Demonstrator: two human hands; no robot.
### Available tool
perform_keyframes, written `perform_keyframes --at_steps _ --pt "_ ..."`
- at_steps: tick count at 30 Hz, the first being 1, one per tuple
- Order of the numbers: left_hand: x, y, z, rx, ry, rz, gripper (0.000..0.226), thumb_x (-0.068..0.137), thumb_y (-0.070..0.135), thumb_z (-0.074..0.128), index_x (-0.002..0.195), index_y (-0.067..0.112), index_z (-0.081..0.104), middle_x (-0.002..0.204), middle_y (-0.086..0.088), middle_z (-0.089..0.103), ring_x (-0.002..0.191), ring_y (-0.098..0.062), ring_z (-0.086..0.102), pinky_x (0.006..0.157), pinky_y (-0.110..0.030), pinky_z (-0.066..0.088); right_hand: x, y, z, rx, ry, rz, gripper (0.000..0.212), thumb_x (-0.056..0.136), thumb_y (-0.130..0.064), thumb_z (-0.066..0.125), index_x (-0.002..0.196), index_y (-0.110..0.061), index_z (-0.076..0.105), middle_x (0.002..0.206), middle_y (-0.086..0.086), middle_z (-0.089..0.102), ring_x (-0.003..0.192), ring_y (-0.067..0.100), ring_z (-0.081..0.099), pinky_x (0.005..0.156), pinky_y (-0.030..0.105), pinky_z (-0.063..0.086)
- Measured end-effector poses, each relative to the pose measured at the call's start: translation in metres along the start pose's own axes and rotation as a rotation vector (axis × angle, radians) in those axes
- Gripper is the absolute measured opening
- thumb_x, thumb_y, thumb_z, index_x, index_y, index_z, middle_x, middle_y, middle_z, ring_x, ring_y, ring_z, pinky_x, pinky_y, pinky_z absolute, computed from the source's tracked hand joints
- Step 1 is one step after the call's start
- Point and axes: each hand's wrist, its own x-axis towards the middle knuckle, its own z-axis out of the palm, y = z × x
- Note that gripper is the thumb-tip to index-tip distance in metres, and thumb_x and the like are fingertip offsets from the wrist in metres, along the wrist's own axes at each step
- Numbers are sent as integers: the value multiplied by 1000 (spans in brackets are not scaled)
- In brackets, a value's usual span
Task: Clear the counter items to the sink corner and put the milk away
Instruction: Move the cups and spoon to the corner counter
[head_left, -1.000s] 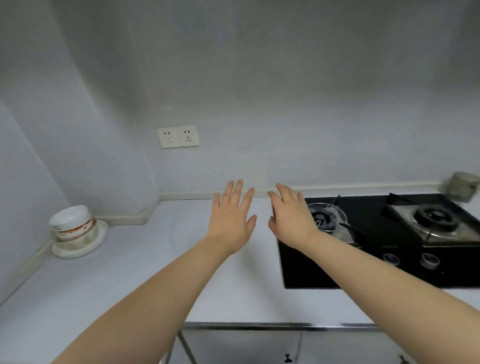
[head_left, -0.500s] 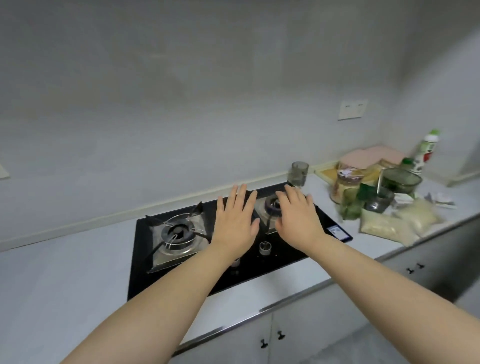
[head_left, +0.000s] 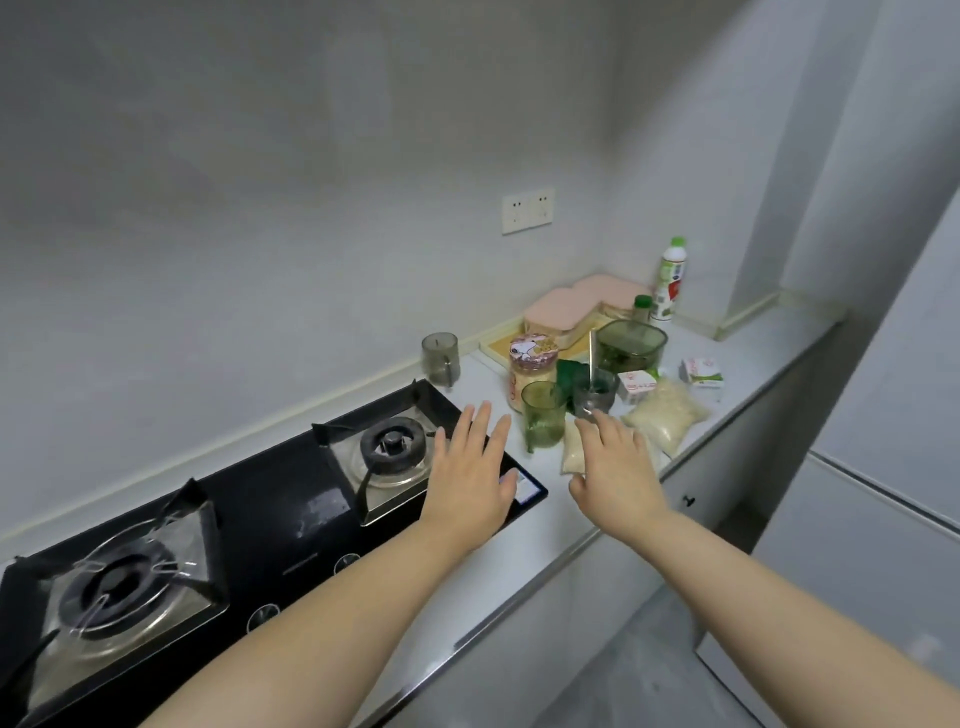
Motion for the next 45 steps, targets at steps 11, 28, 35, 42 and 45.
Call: perform_keyframes --at_steps 11,28,35,42,45 --pt "139 -4 78 -148 -151 16 65 96 34 41 150 17 8 158 -5 8 145 -22 6 118 -40 11 106 74 50 129 -186 -15 71 85 -18 53 147 -10 21 153 10 21 141 24 20 117 31 18" --pt "268 21 151 -180 -447 -404 104 72 72 55 147 17 11 142 -5 35 126 -26 40 99 -42 39 228 172 91 184 -299 50 76 81 -32 62 146 -14 26 152 14 18 138 31 24 112 35 27" --pt "289 38 156 -114 -450 -451 86 72 69 59 131 13 33 128 -2 42 114 -23 50 84 -37 46 274 203 101 157 -444 -46 93 79 -45 67 150 -28 10 153 16 12 138 34 24 109 37 30" --pt "294 37 163 -117 -425 -464 73 71 63 62 119 13 40 118 -3 46 106 -25 55 75 -35 46 306 198 121 161 -567 -63 108 69 -59 70 148 -38 -1 146 14 21 129 37 36 101 46 41" --pt "295 38 165 -132 -419 -476 72 70 61 63 120 14 39 118 -3 45 106 -25 55 76 -35 46 311 192 130 161 -558 -62 112 68 -59 70 150 -28 1 143 14 26 130 34 35 103 45 38"
